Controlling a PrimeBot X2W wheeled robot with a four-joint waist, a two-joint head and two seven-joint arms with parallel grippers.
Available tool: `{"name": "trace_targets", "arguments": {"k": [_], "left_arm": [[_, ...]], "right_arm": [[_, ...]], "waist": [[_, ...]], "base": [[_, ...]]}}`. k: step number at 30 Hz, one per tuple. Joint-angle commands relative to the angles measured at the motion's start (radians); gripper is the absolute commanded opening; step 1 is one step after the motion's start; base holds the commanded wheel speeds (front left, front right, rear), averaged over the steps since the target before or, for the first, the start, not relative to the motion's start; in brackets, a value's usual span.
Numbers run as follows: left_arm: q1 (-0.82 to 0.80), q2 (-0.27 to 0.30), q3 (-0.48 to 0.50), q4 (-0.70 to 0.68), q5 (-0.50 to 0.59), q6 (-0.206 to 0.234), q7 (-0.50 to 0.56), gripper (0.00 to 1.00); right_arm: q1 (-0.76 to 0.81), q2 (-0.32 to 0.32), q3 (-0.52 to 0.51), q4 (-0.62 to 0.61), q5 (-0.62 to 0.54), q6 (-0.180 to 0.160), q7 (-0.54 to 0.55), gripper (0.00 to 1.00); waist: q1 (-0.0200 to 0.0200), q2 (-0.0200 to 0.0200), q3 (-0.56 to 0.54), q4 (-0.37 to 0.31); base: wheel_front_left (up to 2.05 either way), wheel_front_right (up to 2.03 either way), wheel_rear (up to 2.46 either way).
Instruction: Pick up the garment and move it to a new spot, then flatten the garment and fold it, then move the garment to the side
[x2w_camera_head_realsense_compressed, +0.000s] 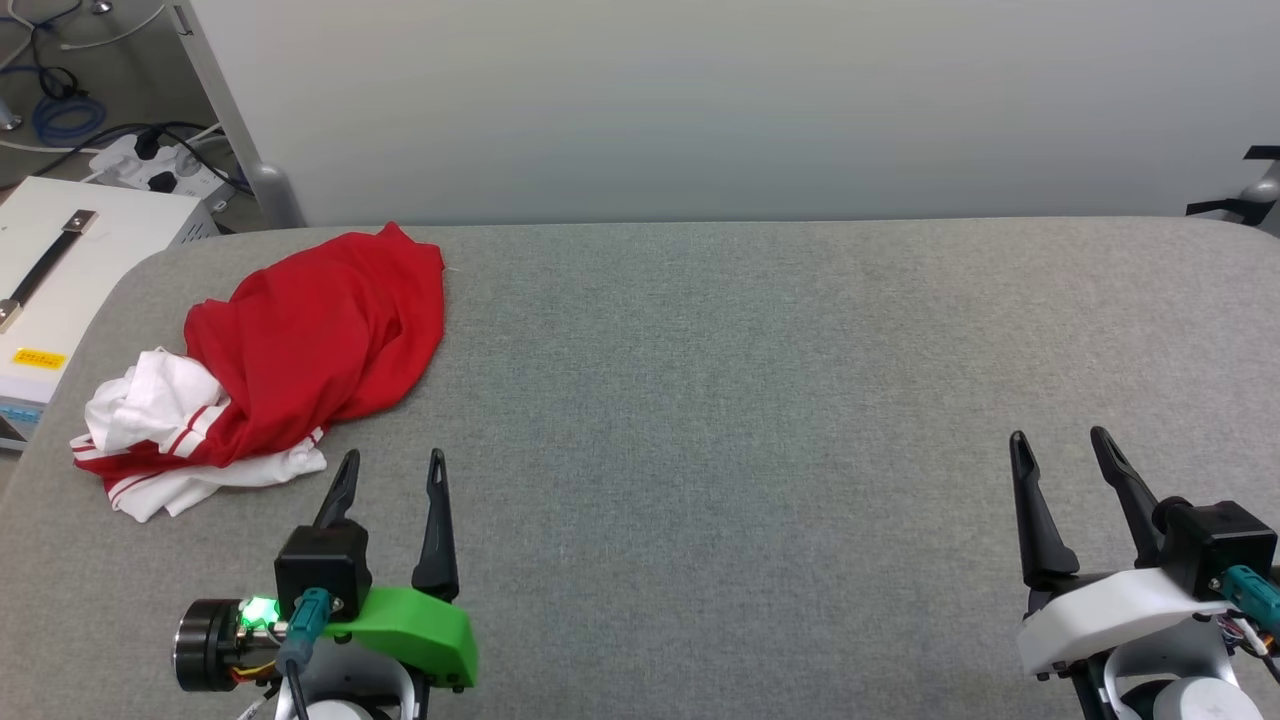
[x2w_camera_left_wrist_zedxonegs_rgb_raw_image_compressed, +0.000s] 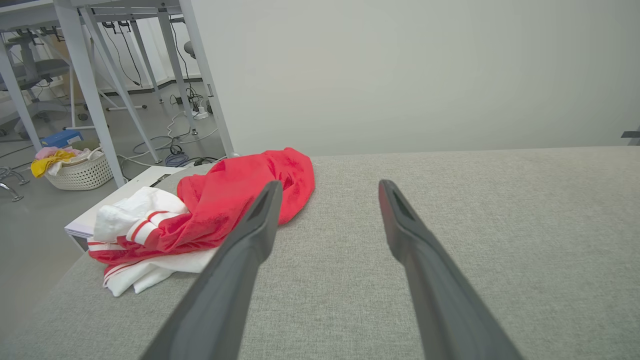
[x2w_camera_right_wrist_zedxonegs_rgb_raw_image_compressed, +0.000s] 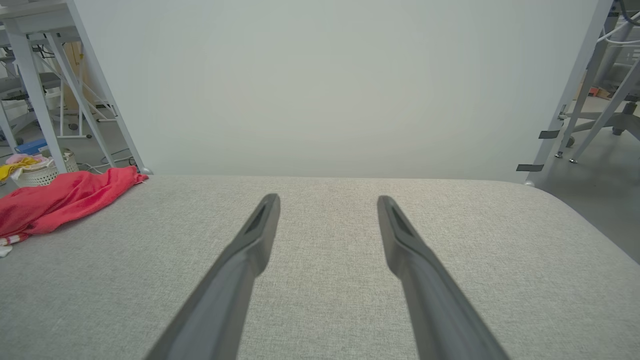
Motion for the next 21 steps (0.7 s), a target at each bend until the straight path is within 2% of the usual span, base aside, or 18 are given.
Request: {"name": "trace_targets", "arguments": {"k": [1, 21], "left_arm": [[0.002, -0.002, -0.003, -0.002, -0.003, 0.009, -0.010, 1.00], [0.007, -0.002, -0.023, 0.006, -0.006, 0.030, -0.052, 1.00]], "right_arm": [[0.011, 0.000, -0.005, -0.010, 0.015, 0.000, -0.011, 1.00], [0.029, 0.000, -0.011, -0.025, 0.038, 0.000, -0.052, 1.00]], "waist": [[0.0000, 0.0000, 0.000, 0.000], [0.0000, 0.0000, 0.004, 0.005]], "base": [[0.00, 0.00, 0.00], [0.00, 0.00, 0.00]]}}
